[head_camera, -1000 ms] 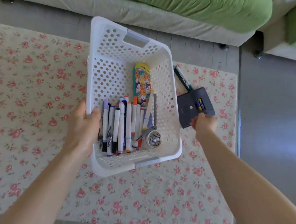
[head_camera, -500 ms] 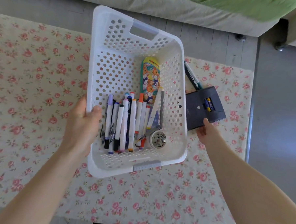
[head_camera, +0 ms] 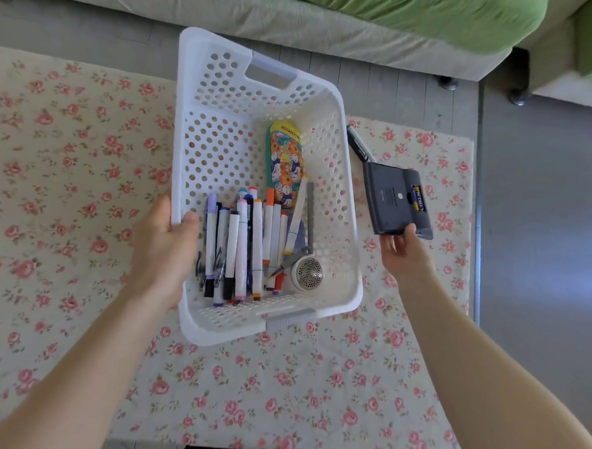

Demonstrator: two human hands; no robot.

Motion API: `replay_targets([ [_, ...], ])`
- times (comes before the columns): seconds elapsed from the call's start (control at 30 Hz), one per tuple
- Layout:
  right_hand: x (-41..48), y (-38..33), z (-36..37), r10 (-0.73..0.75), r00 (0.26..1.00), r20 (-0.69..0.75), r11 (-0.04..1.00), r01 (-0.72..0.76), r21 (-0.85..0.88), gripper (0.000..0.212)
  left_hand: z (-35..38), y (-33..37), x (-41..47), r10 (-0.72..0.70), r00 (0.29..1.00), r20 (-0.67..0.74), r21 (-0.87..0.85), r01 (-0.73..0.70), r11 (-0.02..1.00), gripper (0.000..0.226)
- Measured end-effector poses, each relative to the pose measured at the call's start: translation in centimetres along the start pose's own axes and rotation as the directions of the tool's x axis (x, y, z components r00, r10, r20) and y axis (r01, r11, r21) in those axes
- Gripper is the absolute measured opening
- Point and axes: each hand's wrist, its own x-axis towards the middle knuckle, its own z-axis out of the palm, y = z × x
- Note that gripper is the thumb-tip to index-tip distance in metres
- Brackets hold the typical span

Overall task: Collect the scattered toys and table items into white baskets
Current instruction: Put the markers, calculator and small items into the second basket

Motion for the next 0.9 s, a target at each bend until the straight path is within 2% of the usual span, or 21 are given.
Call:
replay_targets([
  [0.13, -3.4, 0.3, 0.2, 0.025, 0.997, 0.071, 0.989, -0.035, 0.141, 0.015, -0.6, -0.5, -1.2, 0.010, 1.000, -0.007, 0.027, -0.009, 1.000, 0.021],
  [0.3, -7.2, 4.5, 1.5, -0.089, 0.973, 0.212, 0.992, 0.107, -0.073, 0.009, -1.8, -2.2, -2.4, -0.012, 0.997, 0.078, 0.074, 0.006, 0.997, 0.030],
  [0.37, -7.9, 6.7, 2.2, -0.192, 0.958, 0.213, 0.939, 0.242, -0.246, 0.009, -2.2, -3.0, -2.6, 0.008, 0.995, 0.101, 0.074, -0.015, 0.997, 0.026],
  [0.4, -8.1, 7.7, 2.5, -0.276, 0.937, 0.215, 0.869, 0.338, -0.360, 0.012, -2.4, -3.4, -2.7, 0.008, 0.994, 0.111, 0.068, -0.015, 0.998, 0.028],
  [0.47, -8.4, 9.4, 2.7, -0.433, 0.854, 0.288, 0.666, 0.519, -0.536, 0.016, -2.7, -4.2, -3.0, 0.001, 0.991, 0.133, 0.065, -0.010, 0.998, 0.033],
  [0.53, -8.5, 10.8, 2.6, -0.528, 0.736, 0.423, 0.441, 0.663, -0.604, 0.019, -2.9, -4.8, -3.1, -0.014, 0.990, 0.143, 0.087, 0.001, 0.996, 0.032],
  [0.6, -8.5, 11.7, 2.8, -0.535, 0.644, 0.547, 0.274, 0.745, -0.609, 0.011, -3.1, -5.1, -3.1, -0.015, 0.989, 0.148, 0.102, 0.000, 0.995, 0.032],
  [0.63, -8.5, 12.2, 3.0, -0.521, 0.596, 0.611, 0.191, 0.779, -0.597, 0.006, -3.2, -5.3, -3.0, -0.014, 0.988, 0.152, 0.101, -0.001, 0.995, 0.035],
  [0.67, -8.7, 12.4, 3.5, -0.511, 0.530, 0.677, 0.089, 0.816, -0.571, 0.009, -3.1, -5.2, -3.0, -0.007, 0.988, 0.156, 0.103, -0.009, 0.995, 0.040],
  [0.73, -8.9, 13.2, 4.6, -0.461, 0.316, 0.829, -0.190, 0.878, -0.440, 0.015, -3.3, -5.3, -2.9, 0.015, 0.990, 0.143, 0.112, -0.031, 0.993, 0.045],
  [0.8, -8.8, 13.7, 5.5, -0.360, 0.113, 0.926, -0.435, 0.858, -0.274, 0.014, -3.6, -5.3, -2.9, 0.020, 0.991, 0.133, 0.107, -0.034, 0.994, 0.050],
  [0.83, -8.8, 13.9, 5.8, -0.307, 0.062, 0.950, -0.501, 0.838, -0.217, 0.012, -3.7, -5.3, -3.0, 0.024, 0.990, 0.138, 0.101, -0.038, 0.994, 0.051],
  [0.9, -8.4, 14.1, 6.4, -0.233, 0.038, 0.972, -0.568, 0.806, -0.168, 0.010, -3.8, -5.3, -2.8, 0.028, 0.989, 0.147, 0.102, -0.044, 0.994, 0.052],
])
